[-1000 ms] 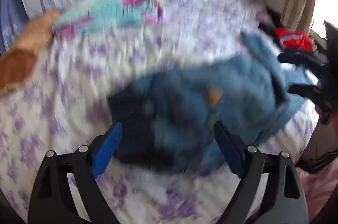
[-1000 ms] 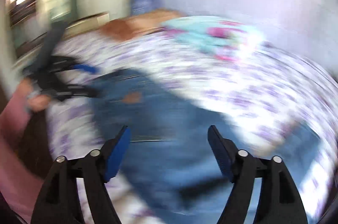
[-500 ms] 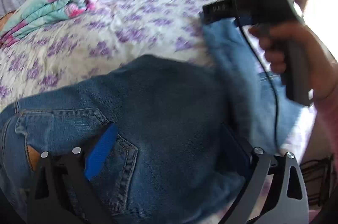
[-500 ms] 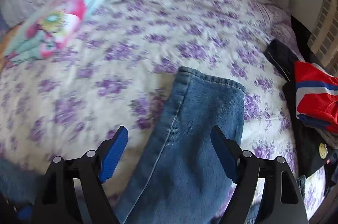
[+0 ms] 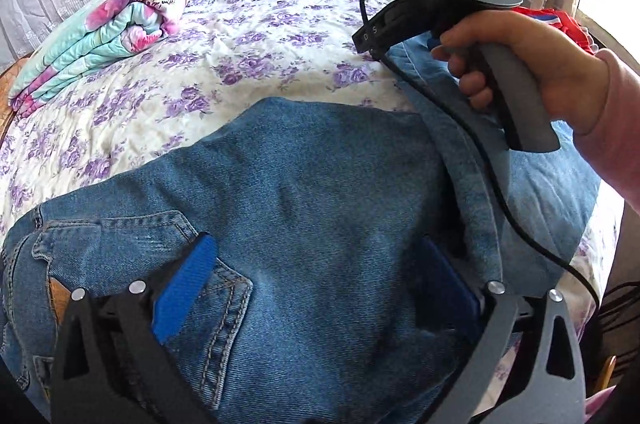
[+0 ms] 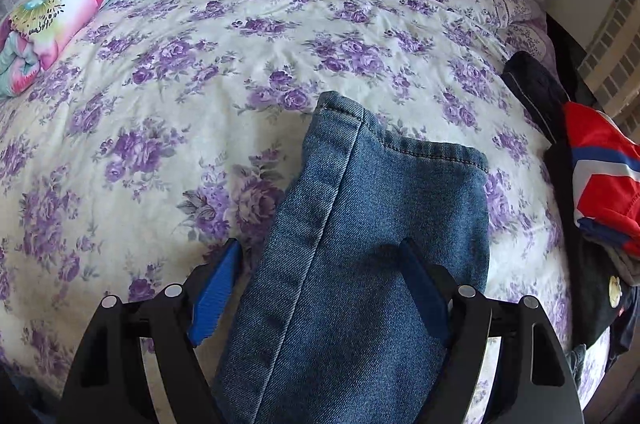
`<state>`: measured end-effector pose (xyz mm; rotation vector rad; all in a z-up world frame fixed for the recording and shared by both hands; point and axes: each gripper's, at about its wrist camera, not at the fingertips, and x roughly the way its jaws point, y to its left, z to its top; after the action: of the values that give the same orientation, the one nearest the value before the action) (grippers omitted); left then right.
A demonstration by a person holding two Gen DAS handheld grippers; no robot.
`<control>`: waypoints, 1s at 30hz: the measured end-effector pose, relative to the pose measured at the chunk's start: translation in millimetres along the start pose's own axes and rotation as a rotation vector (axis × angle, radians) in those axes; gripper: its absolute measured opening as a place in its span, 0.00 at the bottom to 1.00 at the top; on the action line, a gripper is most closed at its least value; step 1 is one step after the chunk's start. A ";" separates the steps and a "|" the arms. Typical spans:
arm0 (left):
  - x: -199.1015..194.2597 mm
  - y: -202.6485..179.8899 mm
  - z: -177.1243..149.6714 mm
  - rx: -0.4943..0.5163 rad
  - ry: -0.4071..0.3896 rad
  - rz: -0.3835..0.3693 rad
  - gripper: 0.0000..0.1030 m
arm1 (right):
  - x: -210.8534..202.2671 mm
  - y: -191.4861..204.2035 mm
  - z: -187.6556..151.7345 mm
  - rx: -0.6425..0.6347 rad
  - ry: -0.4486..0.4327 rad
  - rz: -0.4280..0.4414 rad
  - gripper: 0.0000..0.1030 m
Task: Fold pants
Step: 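Grasp the jeans leg hem with the right gripper and lift it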
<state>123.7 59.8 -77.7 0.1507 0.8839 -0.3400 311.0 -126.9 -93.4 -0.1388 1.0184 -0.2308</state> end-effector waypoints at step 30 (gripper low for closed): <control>0.8 2.9 -0.5 0.010 -0.011 0.019 0.96 | -162.1 -235.2 -157.5 0.450 -0.358 0.495 0.09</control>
<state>124.9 62.5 -78.6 0.1660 0.8693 -0.3267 65.2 -314.2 10.8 0.4638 0.5984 0.0232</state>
